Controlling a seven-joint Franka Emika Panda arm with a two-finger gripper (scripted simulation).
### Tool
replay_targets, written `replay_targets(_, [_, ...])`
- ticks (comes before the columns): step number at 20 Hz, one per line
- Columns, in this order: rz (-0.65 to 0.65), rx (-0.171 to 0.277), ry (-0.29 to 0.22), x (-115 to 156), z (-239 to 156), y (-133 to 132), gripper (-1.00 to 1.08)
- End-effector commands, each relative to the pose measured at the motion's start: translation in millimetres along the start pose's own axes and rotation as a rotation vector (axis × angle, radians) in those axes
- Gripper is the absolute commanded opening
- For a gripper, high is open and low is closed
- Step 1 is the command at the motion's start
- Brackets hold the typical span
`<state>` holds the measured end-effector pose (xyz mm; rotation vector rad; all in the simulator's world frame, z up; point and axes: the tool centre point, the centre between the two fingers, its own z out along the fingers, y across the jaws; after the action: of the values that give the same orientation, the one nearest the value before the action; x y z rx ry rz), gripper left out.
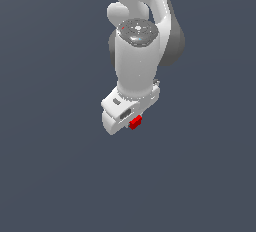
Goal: Pick up the red cube and move it to a goal position.
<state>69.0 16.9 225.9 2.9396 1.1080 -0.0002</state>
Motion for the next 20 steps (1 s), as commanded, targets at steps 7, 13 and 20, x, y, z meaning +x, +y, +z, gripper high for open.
replay_targets(7, [-0.001,0.001,0.001,-25,-94,25,-1.00])
replay_targets(13, [-0.001,0.001,0.001,-40,-155,43,-1.00])
replay_targets(20, [0.000,0.001,0.001,-52,-205,59,-1.00])
